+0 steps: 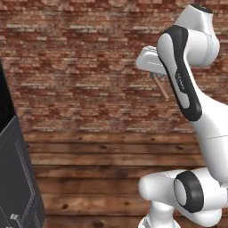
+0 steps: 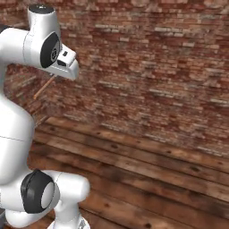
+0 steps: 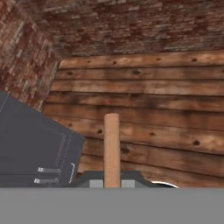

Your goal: Take a straw from the drawer in front and place it inside the glass cup on the dining counter.

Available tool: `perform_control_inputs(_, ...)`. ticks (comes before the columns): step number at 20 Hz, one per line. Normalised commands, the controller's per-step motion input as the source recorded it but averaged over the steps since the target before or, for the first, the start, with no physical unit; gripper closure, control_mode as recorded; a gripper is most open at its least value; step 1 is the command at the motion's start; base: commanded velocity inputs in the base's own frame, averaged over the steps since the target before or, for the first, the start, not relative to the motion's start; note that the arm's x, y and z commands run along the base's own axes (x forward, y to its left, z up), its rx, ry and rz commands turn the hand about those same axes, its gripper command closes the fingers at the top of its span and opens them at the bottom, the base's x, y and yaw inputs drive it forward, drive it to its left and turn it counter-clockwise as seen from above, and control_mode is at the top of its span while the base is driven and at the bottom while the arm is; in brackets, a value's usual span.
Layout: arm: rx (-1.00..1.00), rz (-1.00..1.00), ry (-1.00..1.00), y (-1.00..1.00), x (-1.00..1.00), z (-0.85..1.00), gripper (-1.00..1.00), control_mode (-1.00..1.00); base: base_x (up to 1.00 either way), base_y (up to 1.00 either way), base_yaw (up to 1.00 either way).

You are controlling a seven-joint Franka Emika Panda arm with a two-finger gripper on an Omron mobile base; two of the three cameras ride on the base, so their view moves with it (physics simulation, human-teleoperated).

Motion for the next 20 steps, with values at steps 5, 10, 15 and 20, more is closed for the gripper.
perform_control_inputs(5, 0.0, 0.0, 0.0, 0.0, 0.0, 0.0, 1.0, 1.0, 1.0, -0.58, -0.16)
perform_control_inputs(10, 0.0, 0.0, 0.0, 0.0, 0.0, 0.0, 1.0, 1.0, 1.0, -0.5, -0.37)
perform_control_inputs(15, 0.0, 0.0, 0.0, 0.0, 0.0, 0.0, 1.0, 1.0, 0.99, -0.39, -0.52)
perform_control_inputs(20, 0.0, 0.0, 0.0, 0.0, 0.0, 0.0, 1.0, 1.0, 0.93, -0.34, -0.56)
